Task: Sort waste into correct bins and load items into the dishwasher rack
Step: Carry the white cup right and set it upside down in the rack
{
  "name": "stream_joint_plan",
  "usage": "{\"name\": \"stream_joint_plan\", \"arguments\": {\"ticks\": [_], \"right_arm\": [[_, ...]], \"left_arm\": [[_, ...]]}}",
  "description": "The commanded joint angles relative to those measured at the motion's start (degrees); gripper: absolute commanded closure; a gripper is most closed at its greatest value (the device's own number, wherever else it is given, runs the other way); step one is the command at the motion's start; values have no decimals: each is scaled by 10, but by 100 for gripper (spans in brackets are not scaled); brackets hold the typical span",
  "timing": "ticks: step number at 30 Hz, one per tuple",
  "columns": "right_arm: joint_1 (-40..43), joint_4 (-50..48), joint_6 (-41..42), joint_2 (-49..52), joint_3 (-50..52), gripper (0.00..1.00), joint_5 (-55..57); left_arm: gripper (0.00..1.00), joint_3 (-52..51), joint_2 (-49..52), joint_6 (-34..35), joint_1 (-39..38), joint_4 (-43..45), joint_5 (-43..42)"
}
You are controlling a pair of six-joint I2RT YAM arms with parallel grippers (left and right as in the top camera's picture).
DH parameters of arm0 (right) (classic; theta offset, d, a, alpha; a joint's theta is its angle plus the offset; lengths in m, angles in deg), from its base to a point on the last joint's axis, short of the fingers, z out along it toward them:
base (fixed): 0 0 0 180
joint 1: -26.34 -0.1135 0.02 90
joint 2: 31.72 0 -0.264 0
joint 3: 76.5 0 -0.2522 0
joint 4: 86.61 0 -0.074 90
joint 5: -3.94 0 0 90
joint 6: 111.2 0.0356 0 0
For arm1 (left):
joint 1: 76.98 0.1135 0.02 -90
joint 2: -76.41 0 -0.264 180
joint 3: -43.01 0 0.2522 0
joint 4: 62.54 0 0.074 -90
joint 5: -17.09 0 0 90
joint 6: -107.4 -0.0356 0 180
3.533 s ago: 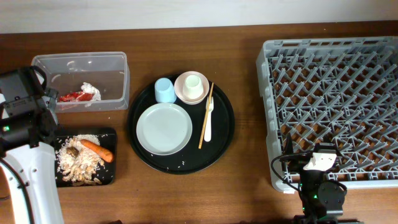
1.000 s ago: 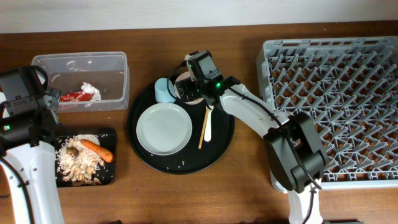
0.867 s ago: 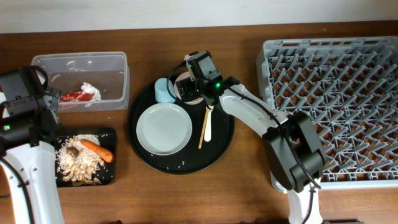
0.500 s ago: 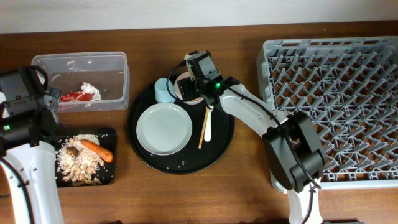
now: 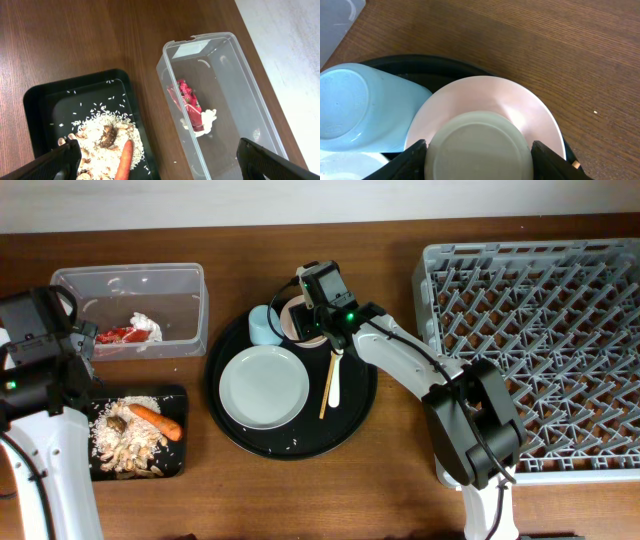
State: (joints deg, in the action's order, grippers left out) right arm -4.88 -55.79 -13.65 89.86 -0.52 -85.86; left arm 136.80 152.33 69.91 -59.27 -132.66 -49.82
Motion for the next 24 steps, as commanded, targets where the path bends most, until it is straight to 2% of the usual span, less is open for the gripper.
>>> {"name": "stream_joint_plan", "arguments": {"ticks": [1, 5, 13, 22, 24], "right_arm": [[-2, 1, 2, -23, -15, 41, 5], [3, 0, 2, -59, -16, 40, 6], [76, 22, 2, -136, -16, 39, 5], [301, 91, -9, -240, -16, 39, 5], [378, 107, -18, -244, -16, 34, 5]], "left_arm": [[1, -2, 1, 6, 2, 1, 1], [1, -2, 1, 6, 2, 1, 1], [1, -2, 1, 6, 2, 1, 1], [1, -2, 1, 6, 2, 1, 1], [1, -2, 1, 6, 2, 1, 1]]}}
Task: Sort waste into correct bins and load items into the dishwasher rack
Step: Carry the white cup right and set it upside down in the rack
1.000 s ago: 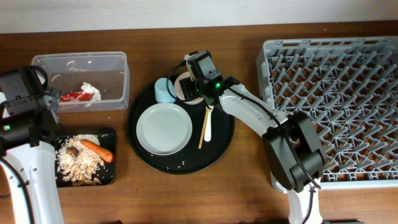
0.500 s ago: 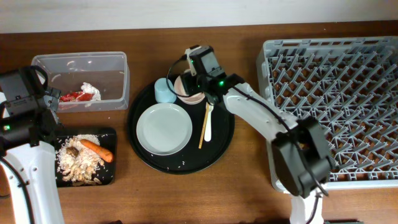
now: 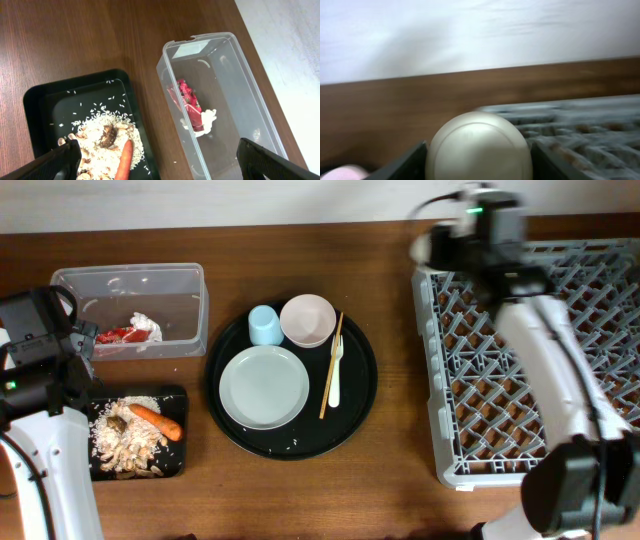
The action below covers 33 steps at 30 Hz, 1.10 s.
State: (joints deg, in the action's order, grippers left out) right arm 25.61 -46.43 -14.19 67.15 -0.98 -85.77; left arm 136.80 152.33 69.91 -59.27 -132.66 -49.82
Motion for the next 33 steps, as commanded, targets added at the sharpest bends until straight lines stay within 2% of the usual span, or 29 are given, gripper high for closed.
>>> {"name": "stream_joint_plan", "arguments": {"ticks": [1, 6, 9, 14, 17, 20, 25, 29, 30, 33], "right_arm": [[102, 22, -13, -17, -11, 34, 4], [209, 39, -28, -15, -11, 34, 4], [241, 50, -53, -3, -11, 33, 6], [275, 67, -53, 36, -11, 33, 11], [282, 75, -53, 51, -11, 29, 19], [282, 78, -53, 54, -11, 24, 19], [277, 99, -53, 39, -11, 23, -1], [252, 103, -50, -15, -12, 13, -153], [236, 98, -50, -34, -12, 2, -234], [170, 62, 9, -67, -12, 1, -468]], "left_arm": [[1, -2, 1, 6, 2, 1, 1], [1, -2, 1, 6, 2, 1, 1], [1, -2, 1, 6, 2, 1, 1], [1, -2, 1, 6, 2, 1, 1], [1, -2, 1, 6, 2, 1, 1], [1, -2, 1, 6, 2, 1, 1], [1, -2, 1, 6, 2, 1, 1], [1, -2, 1, 6, 2, 1, 1], [1, -2, 1, 6, 2, 1, 1], [1, -2, 1, 6, 2, 1, 1]]}}
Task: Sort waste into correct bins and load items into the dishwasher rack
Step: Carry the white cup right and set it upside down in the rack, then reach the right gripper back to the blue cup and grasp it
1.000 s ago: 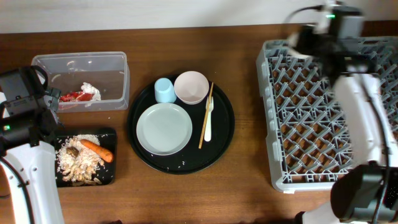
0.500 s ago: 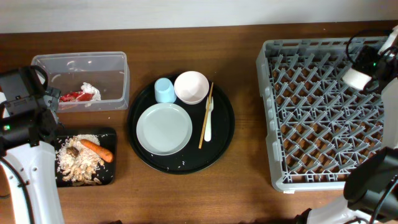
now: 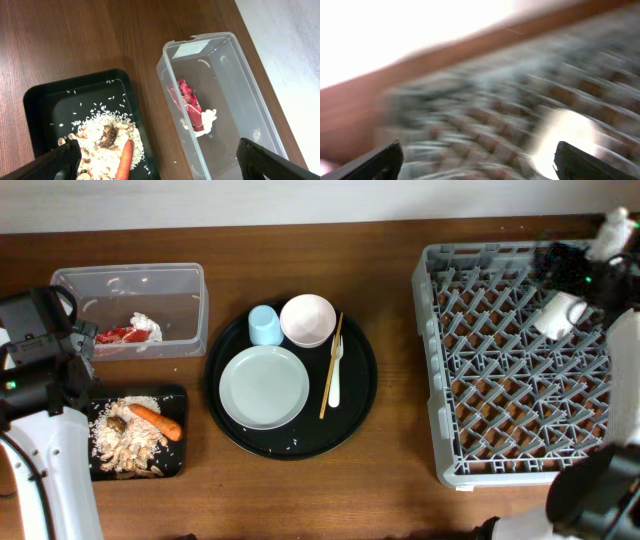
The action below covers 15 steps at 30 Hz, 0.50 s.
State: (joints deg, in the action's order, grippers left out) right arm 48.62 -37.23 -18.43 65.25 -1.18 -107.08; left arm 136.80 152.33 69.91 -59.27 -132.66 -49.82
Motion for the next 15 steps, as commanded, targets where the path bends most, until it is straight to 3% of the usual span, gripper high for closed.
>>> {"name": "stream_joint_plan", "arguments": {"ticks": [1, 3, 7, 10, 15], "right_arm": [[-88, -54, 80, -48, -10, 1, -293], [-193, -86, 101, -39, -10, 1, -257], [-406, -103, 94, -2, -10, 1, 61], [-521, -139, 71, 49, -10, 1, 195], [-595, -215, 72, 165, -10, 1, 247]], "left_arm": [[1, -2, 1, 6, 2, 1, 1], [1, -2, 1, 6, 2, 1, 1], [1, -2, 1, 6, 2, 1, 1], [1, -2, 1, 6, 2, 1, 1], [1, -2, 1, 6, 2, 1, 1]]}}
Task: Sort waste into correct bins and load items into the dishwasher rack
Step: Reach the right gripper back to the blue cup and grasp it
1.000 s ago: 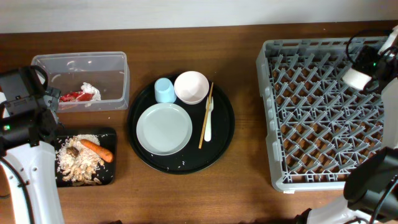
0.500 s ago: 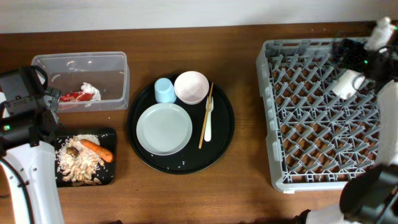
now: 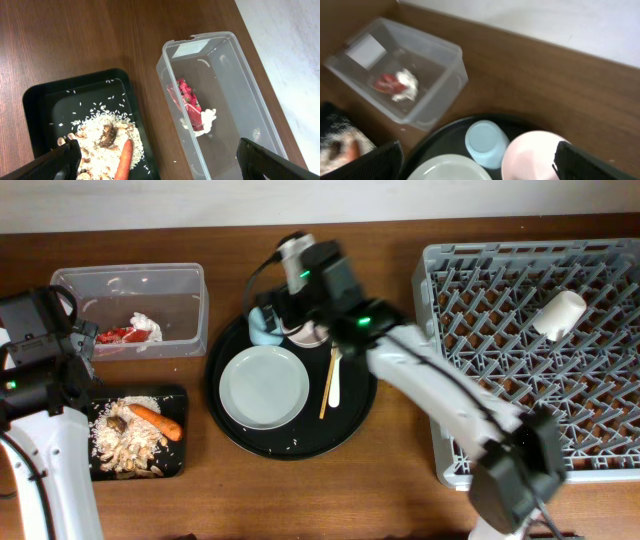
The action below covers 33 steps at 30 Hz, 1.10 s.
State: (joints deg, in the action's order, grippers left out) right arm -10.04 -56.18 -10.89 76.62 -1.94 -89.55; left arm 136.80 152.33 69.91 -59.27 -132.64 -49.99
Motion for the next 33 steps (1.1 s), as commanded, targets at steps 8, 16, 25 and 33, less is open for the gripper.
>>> {"name": "stream_joint_plan", "arguments": {"ticks": [8, 16, 25, 33], "right_arm": [[-11, -106, 1, 139, -3, 1, 5], [-16, -136, 2, 184, -3, 1, 3], [-27, -153, -26, 187, -3, 0, 7], [-38, -150, -41, 193, -3, 3, 31]], "left_arm": [[1, -2, 1, 6, 2, 0, 3], [1, -2, 1, 6, 2, 0, 3], [1, -2, 1, 6, 2, 0, 3], [1, -2, 1, 6, 2, 0, 3]]}}
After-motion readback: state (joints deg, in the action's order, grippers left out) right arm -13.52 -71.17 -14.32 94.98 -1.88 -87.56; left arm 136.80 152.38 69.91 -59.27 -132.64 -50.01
